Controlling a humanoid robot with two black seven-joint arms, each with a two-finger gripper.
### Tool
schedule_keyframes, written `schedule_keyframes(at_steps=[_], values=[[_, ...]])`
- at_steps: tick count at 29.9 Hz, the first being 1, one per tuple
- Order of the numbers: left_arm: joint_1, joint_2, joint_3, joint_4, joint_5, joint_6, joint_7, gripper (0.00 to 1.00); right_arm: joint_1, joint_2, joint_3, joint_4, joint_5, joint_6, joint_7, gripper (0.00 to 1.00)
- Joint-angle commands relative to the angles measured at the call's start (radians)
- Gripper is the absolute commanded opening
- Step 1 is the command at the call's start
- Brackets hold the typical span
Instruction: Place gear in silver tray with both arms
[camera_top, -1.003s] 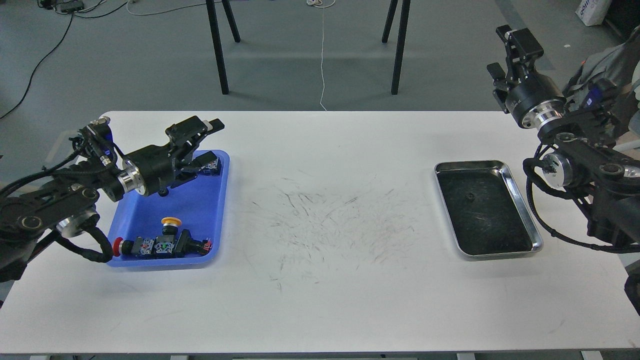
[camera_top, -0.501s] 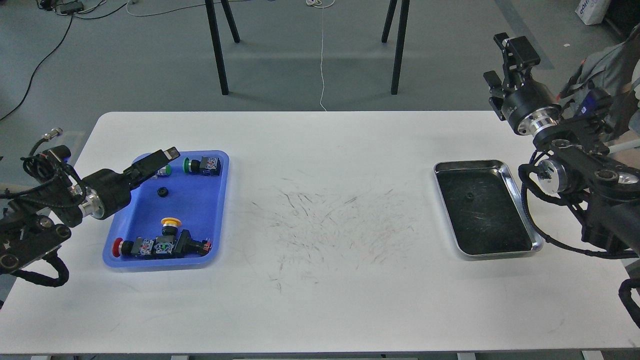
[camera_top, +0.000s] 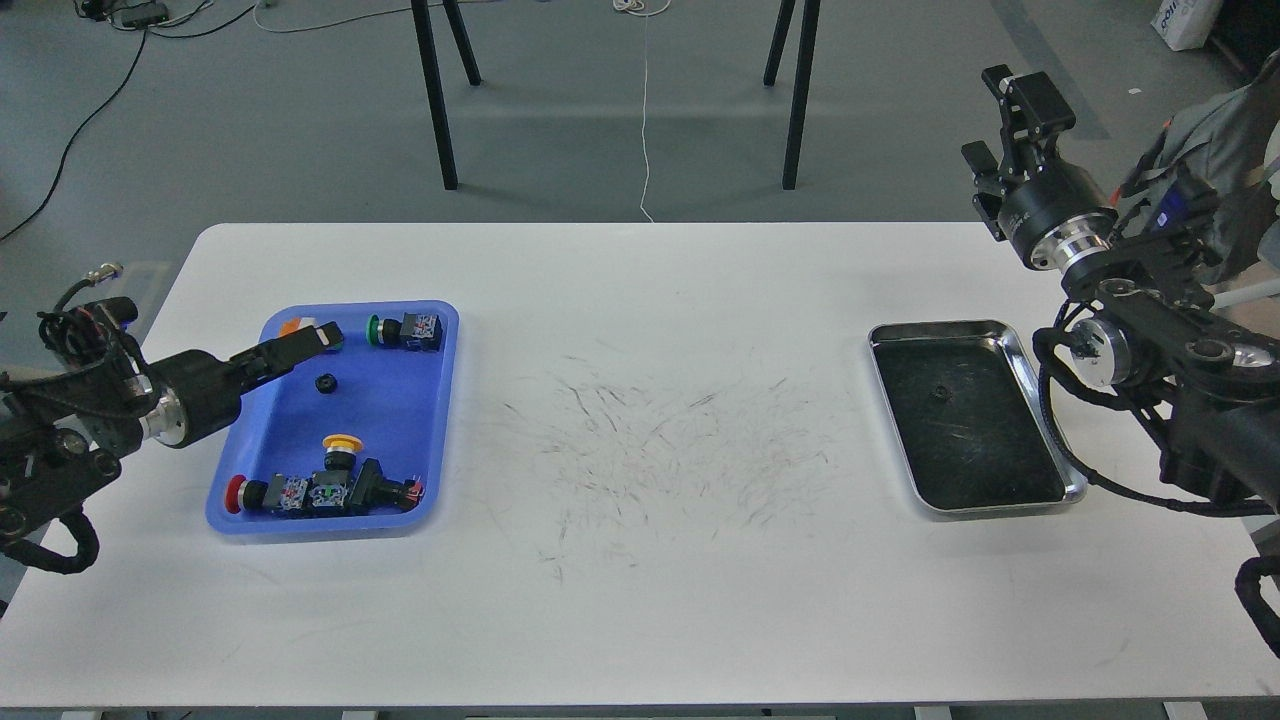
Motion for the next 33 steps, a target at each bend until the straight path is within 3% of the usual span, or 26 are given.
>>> schedule_keyframes(at_steps=[1,18,33], values=[[-0.009,0.001,0.000,0.003,-0.010,-0.032,0.000,1.00,-0.003,0.000,-0.001,-0.001,0.000,0.000,0.000,0.92],[-0.009,-0.012,0.010,0.057,0.260,0.065,0.000,0.99,-0.003,0.012,-0.005,-0.001,0.000,0.000,0.000,0.92],[-0.012,-0.050,0.067,0.073,0.373,0.096,0.000,0.94,-0.003,0.020,-0.013,0.001,0.000,0.000,0.000,0.92]])
